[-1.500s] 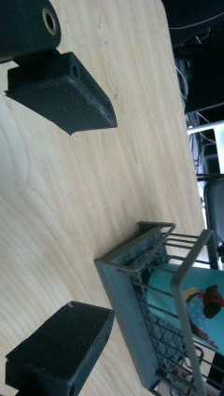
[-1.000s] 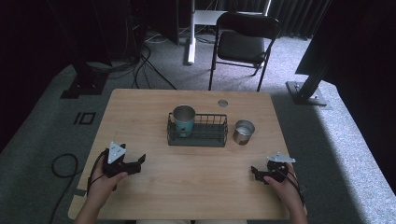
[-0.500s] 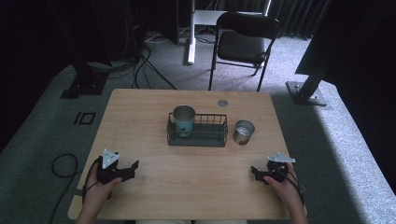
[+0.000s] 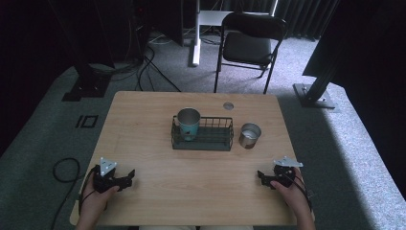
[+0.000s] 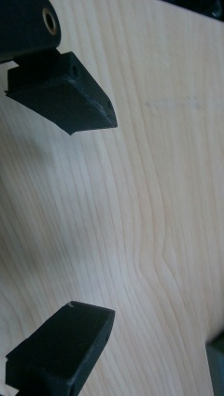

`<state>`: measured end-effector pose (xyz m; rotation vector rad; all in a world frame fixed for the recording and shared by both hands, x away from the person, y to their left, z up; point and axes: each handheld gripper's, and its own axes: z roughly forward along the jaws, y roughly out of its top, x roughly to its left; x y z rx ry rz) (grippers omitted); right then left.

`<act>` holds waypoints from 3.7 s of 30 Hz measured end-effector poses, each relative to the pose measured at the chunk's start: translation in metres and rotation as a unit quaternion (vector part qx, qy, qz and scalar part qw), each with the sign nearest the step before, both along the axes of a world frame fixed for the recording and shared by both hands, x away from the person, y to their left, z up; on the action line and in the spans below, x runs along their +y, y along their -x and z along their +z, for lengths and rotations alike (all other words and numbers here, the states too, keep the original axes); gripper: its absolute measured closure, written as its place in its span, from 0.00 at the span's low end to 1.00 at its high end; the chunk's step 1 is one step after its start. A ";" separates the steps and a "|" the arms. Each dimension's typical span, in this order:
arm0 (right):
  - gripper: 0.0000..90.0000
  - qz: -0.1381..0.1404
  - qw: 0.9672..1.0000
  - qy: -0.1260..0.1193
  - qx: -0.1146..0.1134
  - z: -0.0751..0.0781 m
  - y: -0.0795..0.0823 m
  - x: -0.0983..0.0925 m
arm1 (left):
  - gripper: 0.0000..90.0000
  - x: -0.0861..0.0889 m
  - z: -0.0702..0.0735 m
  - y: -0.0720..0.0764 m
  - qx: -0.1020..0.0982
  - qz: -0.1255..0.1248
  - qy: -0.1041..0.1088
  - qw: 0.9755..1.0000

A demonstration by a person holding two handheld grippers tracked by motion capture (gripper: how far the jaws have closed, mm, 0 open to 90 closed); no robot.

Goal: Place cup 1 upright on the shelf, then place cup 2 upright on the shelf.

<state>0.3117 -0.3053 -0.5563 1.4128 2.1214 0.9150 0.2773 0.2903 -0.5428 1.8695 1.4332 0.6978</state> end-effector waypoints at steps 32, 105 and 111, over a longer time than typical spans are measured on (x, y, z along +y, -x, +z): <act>0.13 0.000 1.000 0.000 0.000 0.000 0.000 0.000 | 0.10 0.007 -0.010 -0.005 0.055 0.044 -0.007 0.997; 0.13 -0.030 0.996 -0.063 -0.061 0.015 -0.042 0.020 | 0.10 0.007 -0.011 -0.005 0.055 0.044 -0.007 0.998; 0.13 -0.031 0.995 -0.062 -0.066 0.014 -0.050 0.023 | 0.10 0.007 -0.011 -0.005 0.055 0.044 -0.007 0.998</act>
